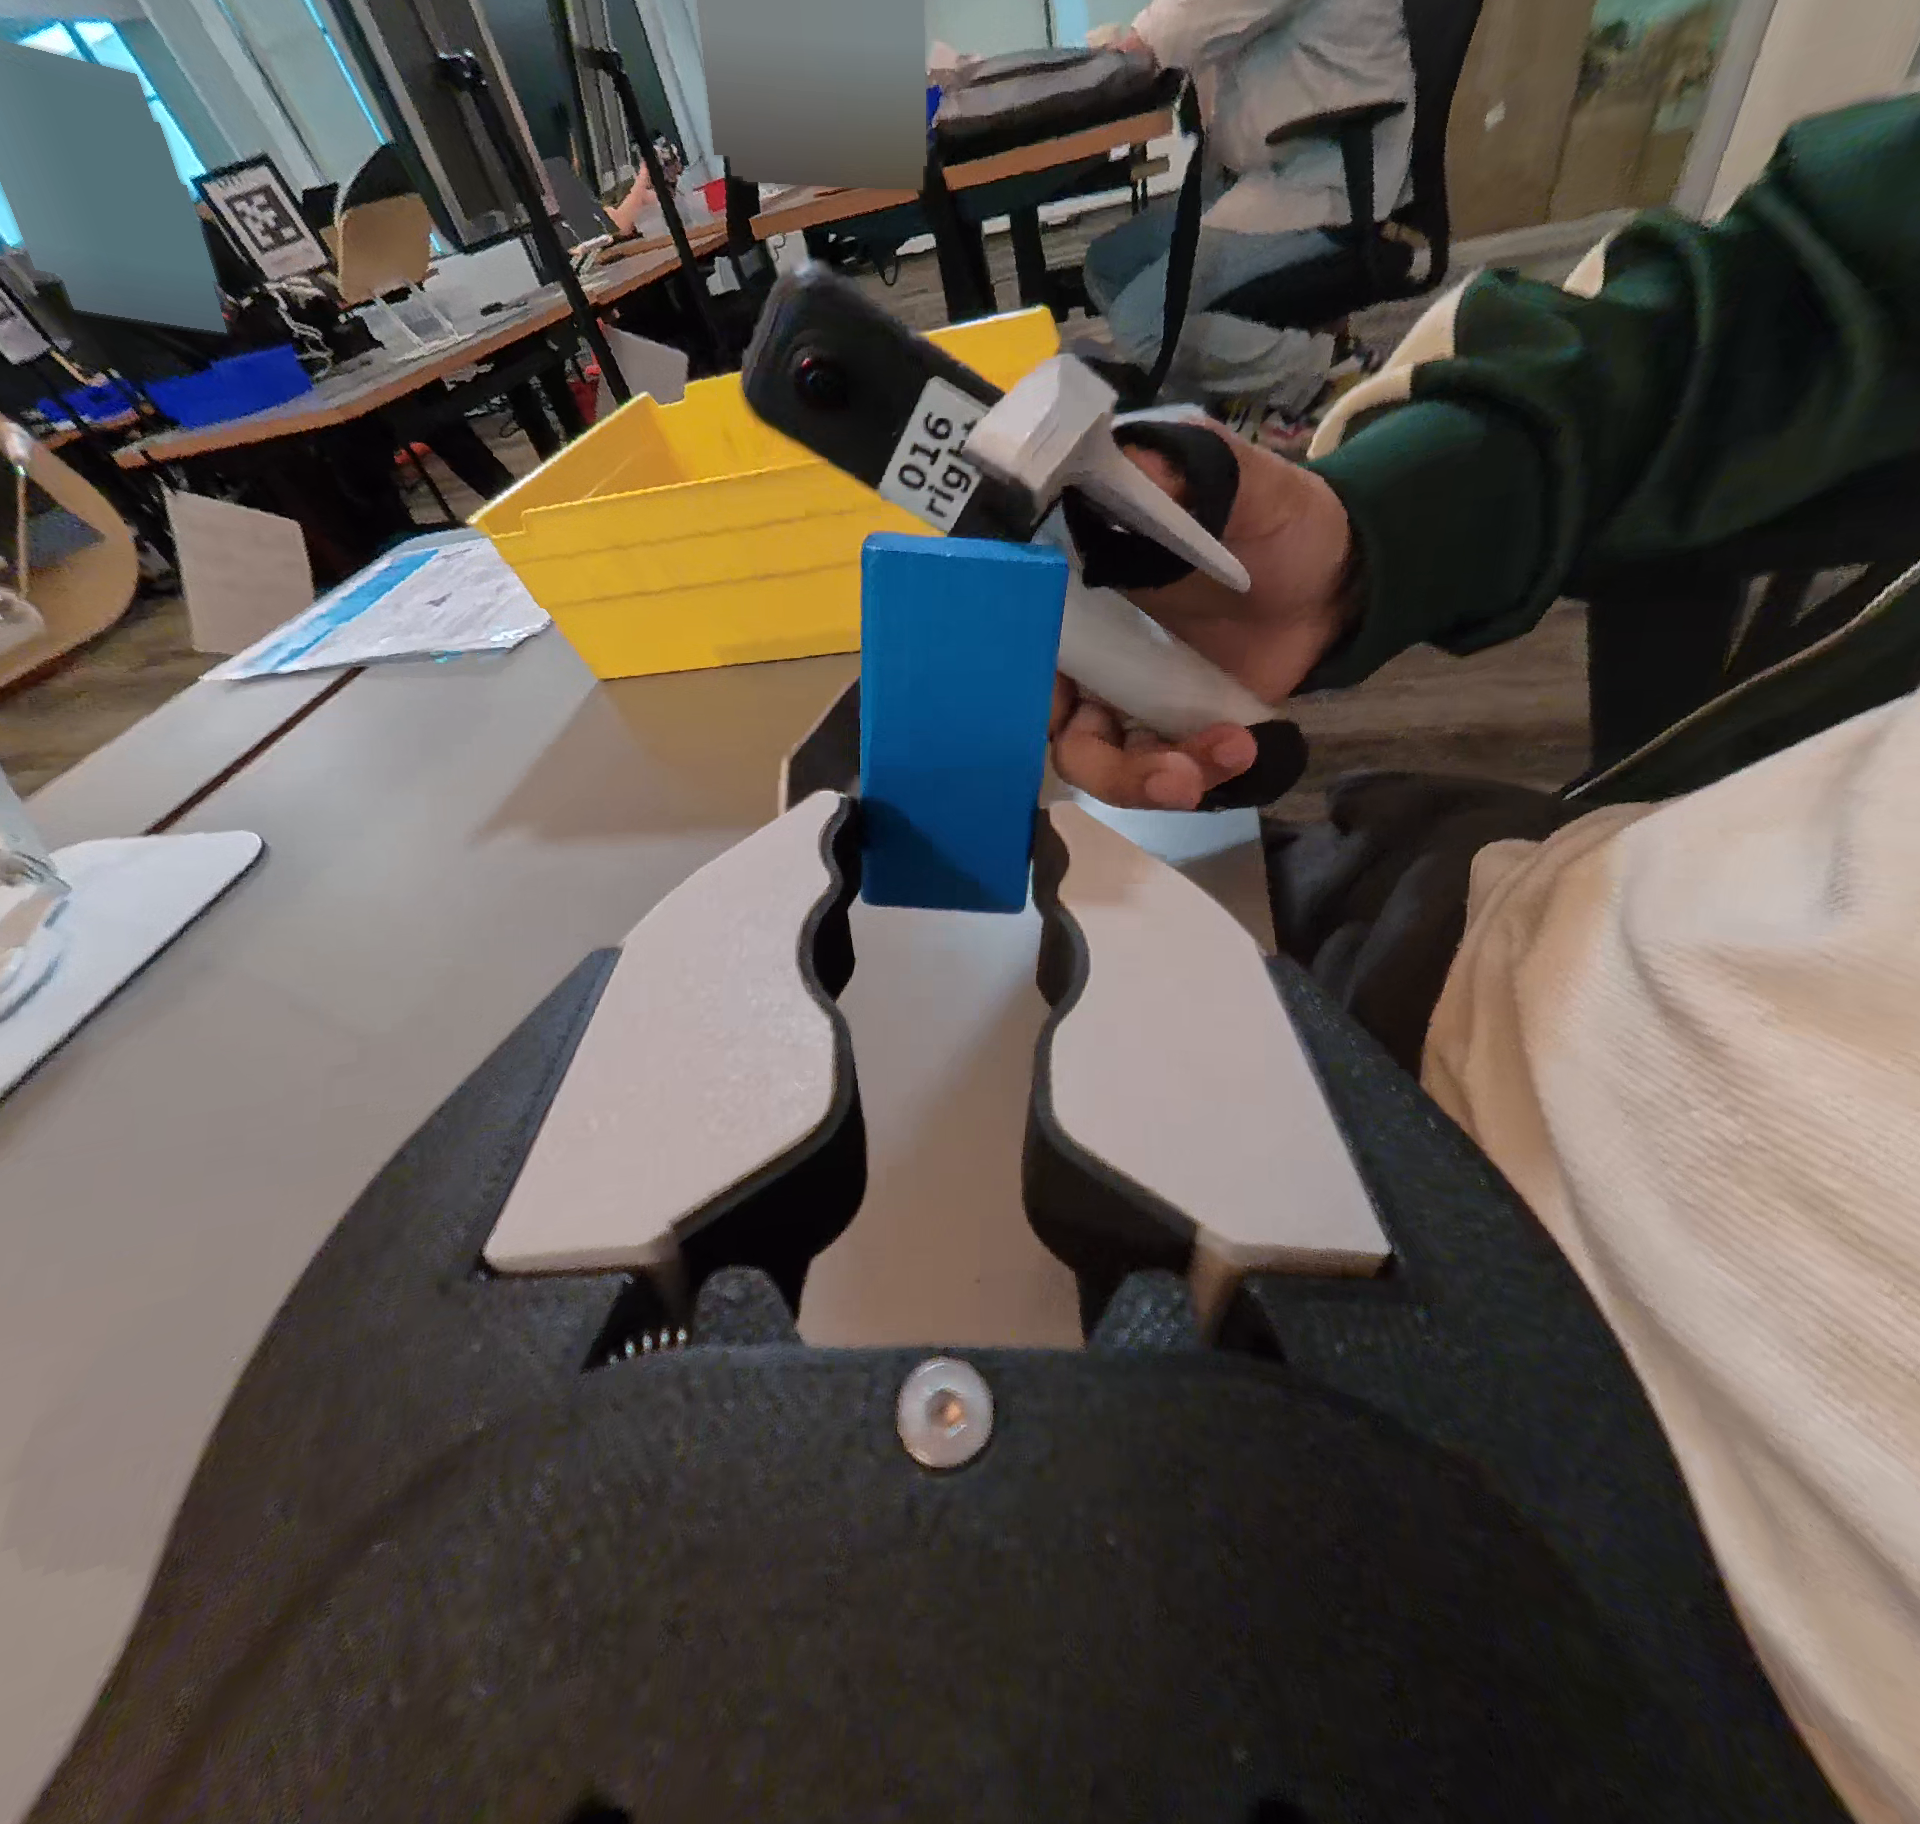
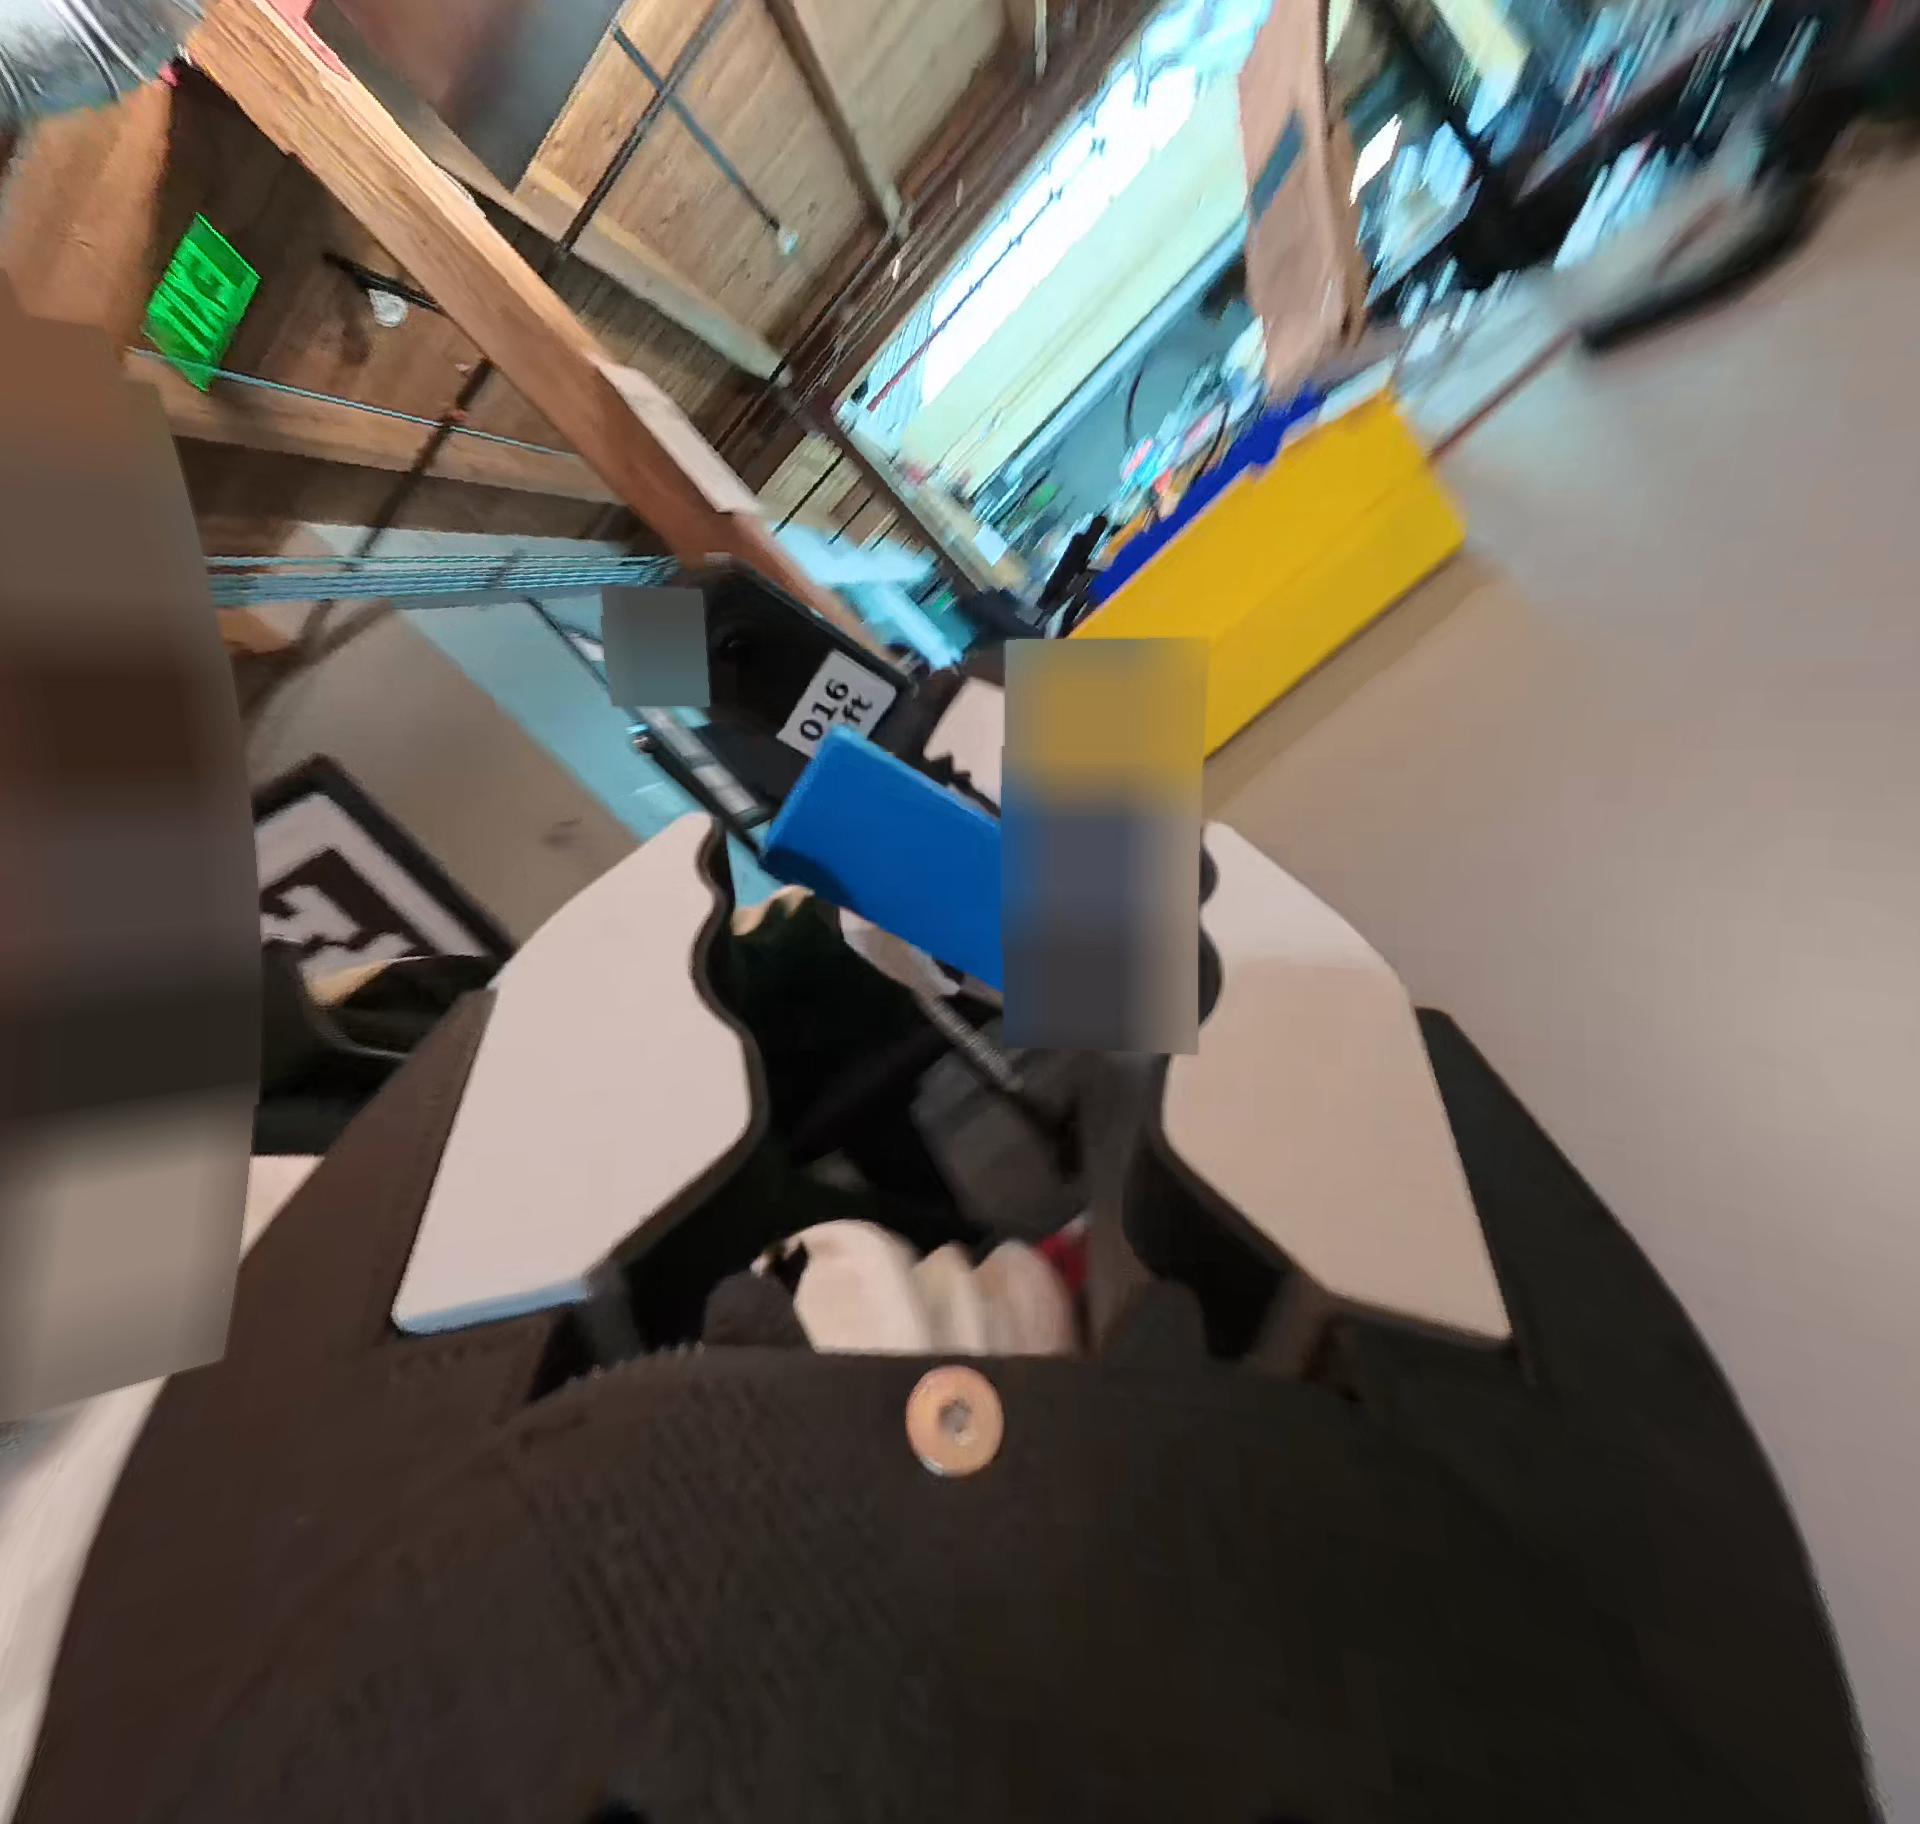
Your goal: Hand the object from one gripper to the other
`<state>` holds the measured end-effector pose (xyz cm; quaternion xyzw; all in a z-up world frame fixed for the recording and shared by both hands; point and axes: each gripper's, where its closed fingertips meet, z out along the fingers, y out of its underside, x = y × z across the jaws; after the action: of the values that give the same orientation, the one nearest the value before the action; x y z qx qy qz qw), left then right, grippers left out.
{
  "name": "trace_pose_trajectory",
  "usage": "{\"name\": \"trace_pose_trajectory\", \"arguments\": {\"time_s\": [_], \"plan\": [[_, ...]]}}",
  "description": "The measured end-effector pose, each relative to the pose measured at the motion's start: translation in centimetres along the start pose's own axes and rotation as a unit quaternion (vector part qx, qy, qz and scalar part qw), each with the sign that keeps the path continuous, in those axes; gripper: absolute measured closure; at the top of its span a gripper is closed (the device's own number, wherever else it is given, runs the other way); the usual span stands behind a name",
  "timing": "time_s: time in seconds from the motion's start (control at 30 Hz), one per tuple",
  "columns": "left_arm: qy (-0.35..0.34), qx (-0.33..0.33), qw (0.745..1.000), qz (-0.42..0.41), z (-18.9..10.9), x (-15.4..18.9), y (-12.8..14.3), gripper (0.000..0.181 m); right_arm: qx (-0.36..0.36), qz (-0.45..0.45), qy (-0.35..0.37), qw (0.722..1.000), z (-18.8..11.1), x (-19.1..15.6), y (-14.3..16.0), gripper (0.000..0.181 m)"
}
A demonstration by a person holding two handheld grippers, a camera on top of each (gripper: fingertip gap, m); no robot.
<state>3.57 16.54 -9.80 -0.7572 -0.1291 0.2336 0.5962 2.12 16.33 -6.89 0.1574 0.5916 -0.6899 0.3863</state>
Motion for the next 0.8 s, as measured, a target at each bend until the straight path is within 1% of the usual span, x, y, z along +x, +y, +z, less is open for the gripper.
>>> {"name": "trace_pose_trajectory", "arguments": {"time_s": [0.1,0.17,0.27,0.37,0.47,0.53,0.57,0.63,0.8], "plan": [[0.020,0.019,0.998,-0.060,-0.2,-0.3,-0.2,0.151,0.019,-0.091,0.019,0.995,-0.3,-0.6,-1.1,0.101],[0.038,0.027,0.994,-0.096,-0.2,-0.2,-0.2,0.151,0.023,-0.171,0.038,0.984,-0.4,-0.9,-1.5,0.107],[0.072,0.035,0.987,-0.139,-0.1,0.4,-0.2,0.151,0.002,-0.288,0.064,0.955,-0.3,-1.3,-1.3,0.116],[0.096,0.045,0.979,-0.174,0.0,0.8,-0.4,0.151,-0.033,-0.368,0.069,0.927,0.2,-1.7,-0.1,0.127],[0.113,0.047,0.975,-0.187,0.1,1.1,-0.4,0.151,-0.059,-0.404,0.075,0.910,0.6,-1.8,1.0,0.137],[0.121,0.043,0.974,-0.186,0.2,1.5,-0.3,0.151,-0.073,-0.414,0.083,0.904,0.9,-1.5,1.5,0.140],[0.128,0.040,0.974,-0.184,0.3,1.7,-0.3,0.151,-0.078,-0.417,0.087,0.901,0.9,-1.5,1.6,0.145],[0.137,0.031,0.974,-0.177,0.4,2.2,0.0,0.151,-0.087,-0.419,0.085,0.900,1.0,-1.5,1.9,0.146],[0.137,0.040,0.974,-0.176,0.5,2.1,-0.1,0.151,-0.091,-0.413,0.089,0.902,0.9,-1.4,1.8,0.147]]}}
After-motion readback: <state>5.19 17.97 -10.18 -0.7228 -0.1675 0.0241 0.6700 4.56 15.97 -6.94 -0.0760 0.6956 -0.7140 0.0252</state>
